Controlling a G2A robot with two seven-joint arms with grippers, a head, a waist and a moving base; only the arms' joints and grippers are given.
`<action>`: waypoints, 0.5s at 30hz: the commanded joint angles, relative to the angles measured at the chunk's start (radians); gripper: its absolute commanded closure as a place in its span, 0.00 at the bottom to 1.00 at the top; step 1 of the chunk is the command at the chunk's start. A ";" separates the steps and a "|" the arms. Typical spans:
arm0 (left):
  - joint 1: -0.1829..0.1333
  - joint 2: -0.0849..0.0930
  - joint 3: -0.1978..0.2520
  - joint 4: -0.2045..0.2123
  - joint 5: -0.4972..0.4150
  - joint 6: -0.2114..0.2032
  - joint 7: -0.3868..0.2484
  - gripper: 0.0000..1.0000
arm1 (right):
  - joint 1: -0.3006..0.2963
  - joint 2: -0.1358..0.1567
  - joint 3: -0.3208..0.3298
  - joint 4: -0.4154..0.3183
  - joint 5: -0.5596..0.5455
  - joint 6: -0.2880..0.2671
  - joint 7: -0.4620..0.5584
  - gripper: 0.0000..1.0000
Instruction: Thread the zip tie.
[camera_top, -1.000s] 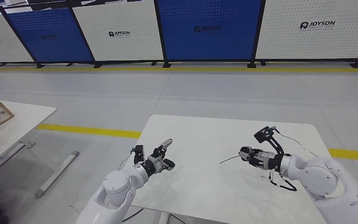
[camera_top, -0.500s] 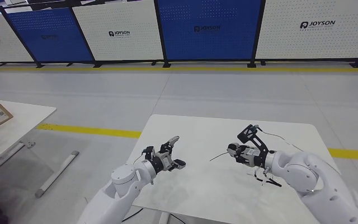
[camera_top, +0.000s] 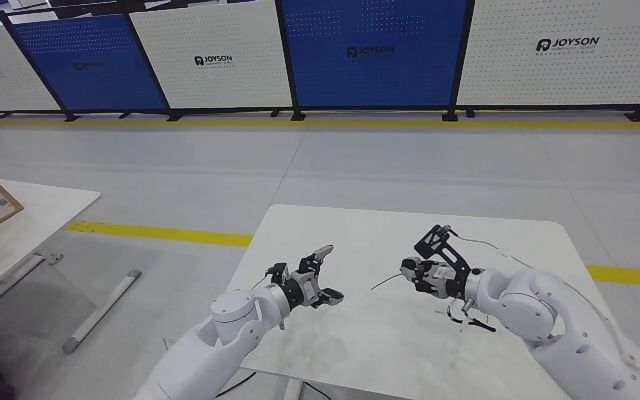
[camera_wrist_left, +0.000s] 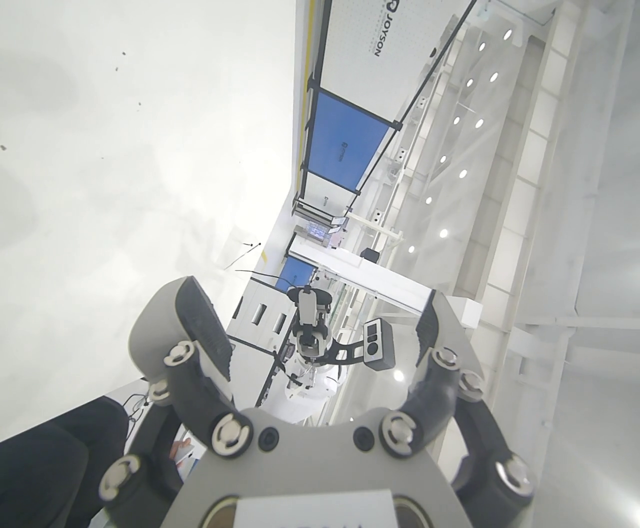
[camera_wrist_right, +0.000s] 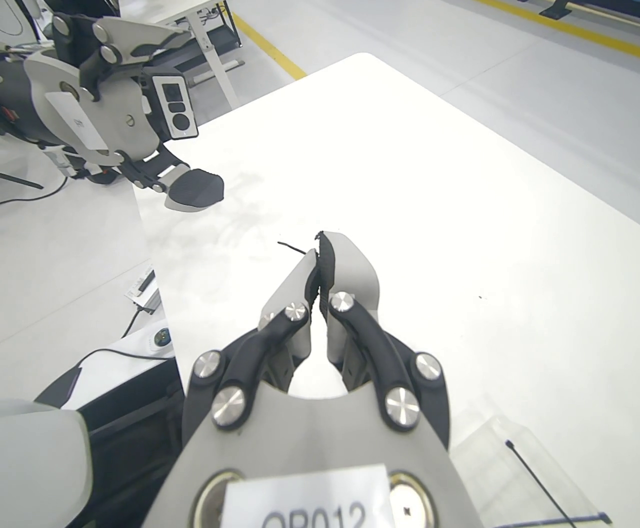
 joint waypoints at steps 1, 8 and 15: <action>0.000 0.000 0.001 0.001 -0.001 -0.001 0.000 0.00 | 0.000 0.000 0.000 0.000 0.000 0.000 0.000 1.00; -0.046 0.002 0.055 0.033 -0.120 0.000 0.055 0.00 | -0.020 -0.003 0.008 -0.028 -0.111 0.000 -0.093 1.00; -0.151 0.051 0.185 0.046 -0.256 0.000 0.124 0.00 | 0.003 0.001 -0.041 -0.079 -0.217 0.000 -0.123 1.00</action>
